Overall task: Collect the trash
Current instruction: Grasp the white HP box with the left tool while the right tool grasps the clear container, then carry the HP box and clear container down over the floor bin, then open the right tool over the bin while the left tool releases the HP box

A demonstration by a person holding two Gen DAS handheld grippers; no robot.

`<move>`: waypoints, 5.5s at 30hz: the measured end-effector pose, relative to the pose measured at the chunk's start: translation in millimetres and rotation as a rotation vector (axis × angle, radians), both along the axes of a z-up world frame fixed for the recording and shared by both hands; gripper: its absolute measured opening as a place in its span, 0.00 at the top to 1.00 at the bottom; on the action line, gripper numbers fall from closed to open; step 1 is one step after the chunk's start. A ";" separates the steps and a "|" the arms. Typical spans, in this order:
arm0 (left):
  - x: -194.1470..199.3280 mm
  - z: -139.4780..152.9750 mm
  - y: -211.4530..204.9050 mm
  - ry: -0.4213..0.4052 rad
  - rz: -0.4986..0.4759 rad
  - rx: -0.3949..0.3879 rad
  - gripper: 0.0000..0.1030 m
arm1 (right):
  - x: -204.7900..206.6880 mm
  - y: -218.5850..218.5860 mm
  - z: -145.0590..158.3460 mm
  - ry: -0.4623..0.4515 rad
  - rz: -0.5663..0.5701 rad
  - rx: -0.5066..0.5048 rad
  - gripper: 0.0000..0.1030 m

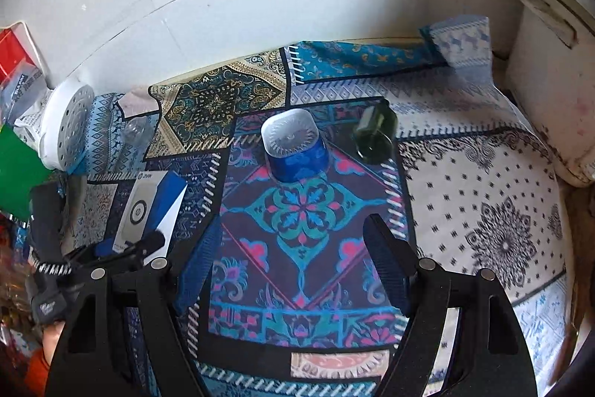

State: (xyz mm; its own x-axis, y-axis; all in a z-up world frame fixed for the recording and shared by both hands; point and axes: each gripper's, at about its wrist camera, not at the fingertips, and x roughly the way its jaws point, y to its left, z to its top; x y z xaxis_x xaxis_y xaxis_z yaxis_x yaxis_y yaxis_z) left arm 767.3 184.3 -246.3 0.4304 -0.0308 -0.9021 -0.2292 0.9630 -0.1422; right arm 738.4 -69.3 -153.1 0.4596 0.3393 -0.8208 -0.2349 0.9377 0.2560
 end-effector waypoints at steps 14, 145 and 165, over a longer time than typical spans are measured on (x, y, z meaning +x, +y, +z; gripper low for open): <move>-19.2 25.8 31.6 -0.083 -0.050 -0.026 0.25 | 96.6 36.6 -49.0 0.070 0.008 -0.177 0.27; -407.0 -545.2 -130.5 0.408 0.097 -0.229 0.26 | -386.8 -55.9 -516.4 0.547 0.093 -0.079 0.41; -426.8 -442.2 -123.6 0.346 -0.026 -0.159 0.25 | -398.9 -62.8 -417.1 0.472 0.063 -0.033 0.41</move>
